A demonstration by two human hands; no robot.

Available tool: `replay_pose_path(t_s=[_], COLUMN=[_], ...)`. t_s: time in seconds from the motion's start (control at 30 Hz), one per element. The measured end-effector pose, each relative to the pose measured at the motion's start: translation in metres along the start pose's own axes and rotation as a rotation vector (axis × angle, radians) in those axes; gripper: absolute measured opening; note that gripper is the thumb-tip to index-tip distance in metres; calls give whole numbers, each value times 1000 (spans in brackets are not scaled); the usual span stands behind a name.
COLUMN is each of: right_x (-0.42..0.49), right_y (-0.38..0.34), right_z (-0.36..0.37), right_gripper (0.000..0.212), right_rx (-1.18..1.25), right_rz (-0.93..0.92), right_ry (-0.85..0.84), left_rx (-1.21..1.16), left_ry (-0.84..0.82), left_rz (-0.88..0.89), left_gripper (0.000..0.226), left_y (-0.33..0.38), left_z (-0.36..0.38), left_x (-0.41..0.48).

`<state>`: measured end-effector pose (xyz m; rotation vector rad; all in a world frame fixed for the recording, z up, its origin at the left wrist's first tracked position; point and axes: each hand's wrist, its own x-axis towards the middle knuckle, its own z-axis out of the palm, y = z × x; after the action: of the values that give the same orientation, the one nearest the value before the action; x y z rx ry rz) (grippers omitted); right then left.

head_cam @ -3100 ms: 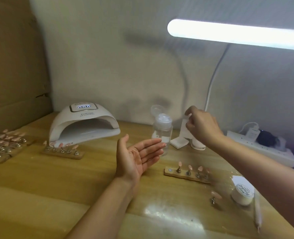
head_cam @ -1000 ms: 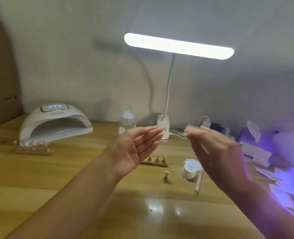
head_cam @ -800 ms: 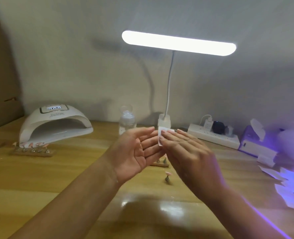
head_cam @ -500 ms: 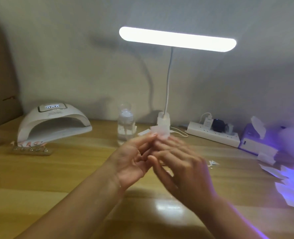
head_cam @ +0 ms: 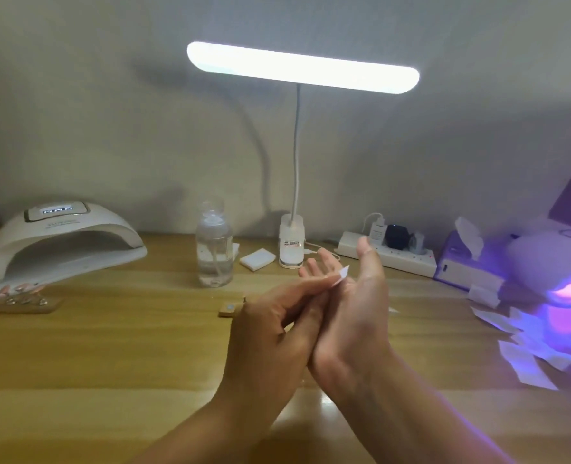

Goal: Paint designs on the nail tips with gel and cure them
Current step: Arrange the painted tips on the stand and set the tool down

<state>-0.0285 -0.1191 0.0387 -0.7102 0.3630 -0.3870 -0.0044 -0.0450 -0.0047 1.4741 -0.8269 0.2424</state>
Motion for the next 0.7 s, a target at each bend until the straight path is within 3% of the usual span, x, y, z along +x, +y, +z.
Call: replay_pose_path(t_s=[0.13, 0.27, 0.5, 0.6, 0.7], right_x=[-3, 5, 23, 21, 16], right_y=[-6, -26, -50, -46, -20], right_z=[2, -1, -7, -12, -13], right_gripper=[62, 66, 87, 93, 103], right_rx=[-171, -171, -50, 24, -177], right_rz=[-157, -222, -23, 24, 11], right_ry=[-30, -89, -287, -438, -569], left_rx=[-16, 46, 147, 165, 98], left_ry=[16, -21, -56, 114, 214], left_rz=[90, 236, 470, 410, 314], left_gripper=[28, 28, 20, 18, 23], left_y=[15, 31, 39, 37, 38], left_z=[2, 6, 3, -15, -33], left_x=[-3, -10, -11, 12, 29])
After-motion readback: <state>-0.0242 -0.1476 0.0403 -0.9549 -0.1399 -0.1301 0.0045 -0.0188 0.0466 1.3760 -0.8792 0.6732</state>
